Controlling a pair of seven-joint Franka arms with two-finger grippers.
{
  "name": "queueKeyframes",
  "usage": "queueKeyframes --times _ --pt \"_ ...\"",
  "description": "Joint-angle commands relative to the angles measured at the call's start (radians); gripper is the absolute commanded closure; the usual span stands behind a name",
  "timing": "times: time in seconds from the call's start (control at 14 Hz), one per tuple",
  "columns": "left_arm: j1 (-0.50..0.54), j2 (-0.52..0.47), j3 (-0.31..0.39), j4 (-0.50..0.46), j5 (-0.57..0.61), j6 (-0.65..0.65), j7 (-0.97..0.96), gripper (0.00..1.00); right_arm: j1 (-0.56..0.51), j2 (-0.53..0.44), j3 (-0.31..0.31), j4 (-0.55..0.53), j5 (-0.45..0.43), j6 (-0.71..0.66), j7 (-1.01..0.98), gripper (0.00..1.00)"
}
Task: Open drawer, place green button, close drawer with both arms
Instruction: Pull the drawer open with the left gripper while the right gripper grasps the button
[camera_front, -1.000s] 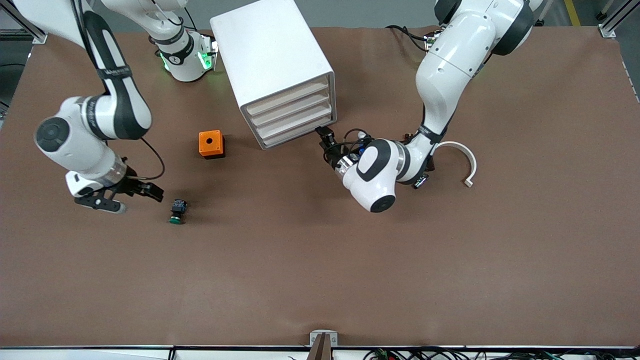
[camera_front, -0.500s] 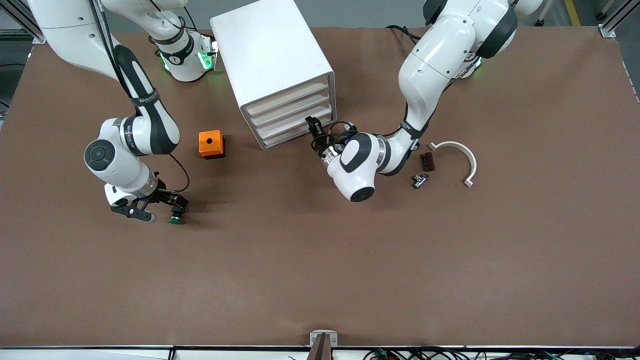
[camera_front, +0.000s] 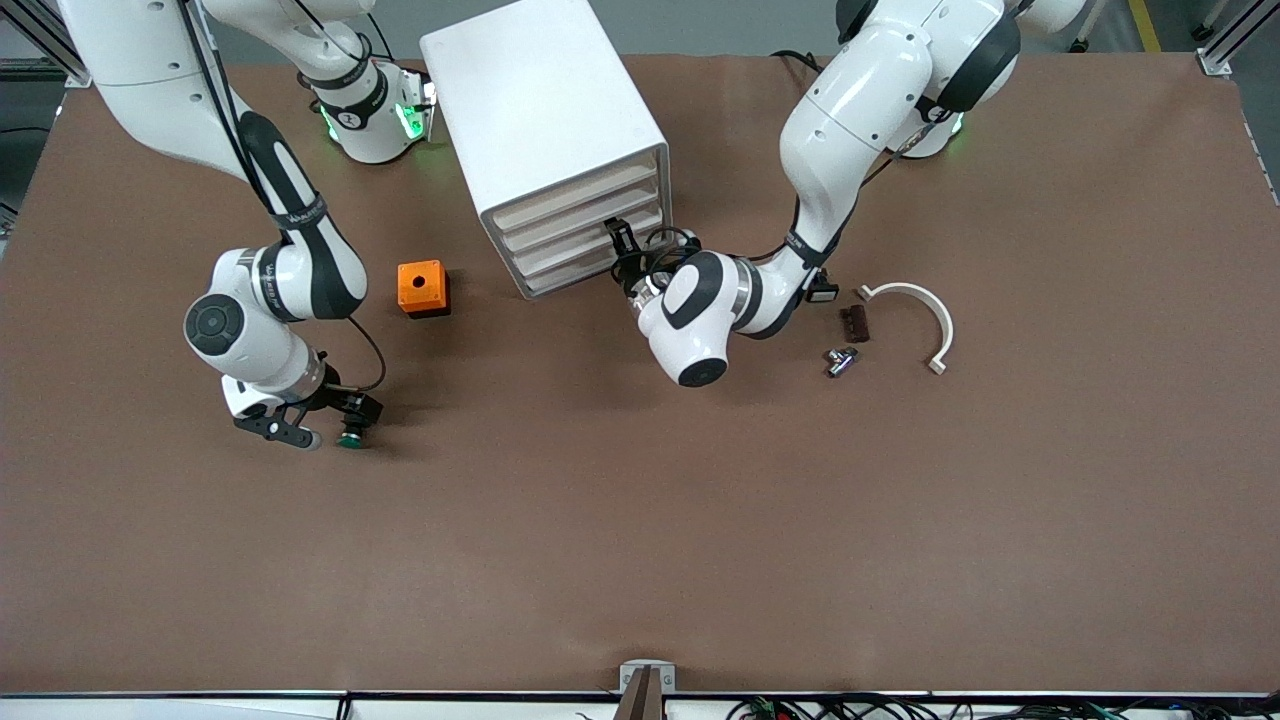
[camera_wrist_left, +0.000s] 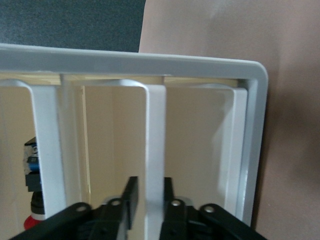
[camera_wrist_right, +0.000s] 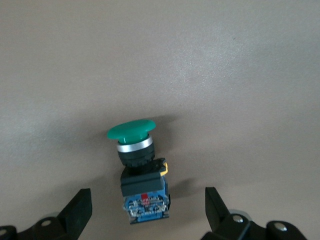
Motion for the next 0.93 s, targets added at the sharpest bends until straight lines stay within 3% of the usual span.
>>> queueKeyframes --times 0.0,0.29,0.36,0.5,0.57,0.64,0.86 --pt "0.009 -0.005 0.003 0.004 -0.020 -0.004 0.018 1.00 0.008 0.031 -0.003 0.036 0.007 0.001 0.030 0.00" --pt "0.071 -0.008 0.016 0.008 -0.005 -0.006 0.052 1.00 0.006 0.041 -0.003 0.041 0.007 0.001 0.031 0.00" --pt "0.097 -0.011 0.016 0.010 -0.002 -0.006 0.075 1.00 0.006 0.041 -0.003 0.040 0.007 -0.001 0.030 0.04" --pt "0.141 -0.011 0.019 0.019 0.001 -0.004 0.110 1.00 0.008 0.043 -0.003 0.040 0.005 -0.004 0.028 0.56" --pt "0.161 -0.012 0.020 0.027 0.010 -0.004 0.130 1.00 0.008 0.043 -0.003 0.040 0.005 -0.005 0.030 0.93" --pt "0.175 -0.011 0.031 0.034 0.015 -0.004 0.142 1.00 0.008 0.043 -0.003 0.040 0.005 -0.004 0.030 1.00" --pt "0.180 -0.012 0.062 0.037 0.015 -0.004 0.219 0.97 0.008 0.043 -0.003 0.040 0.005 -0.004 0.031 1.00"
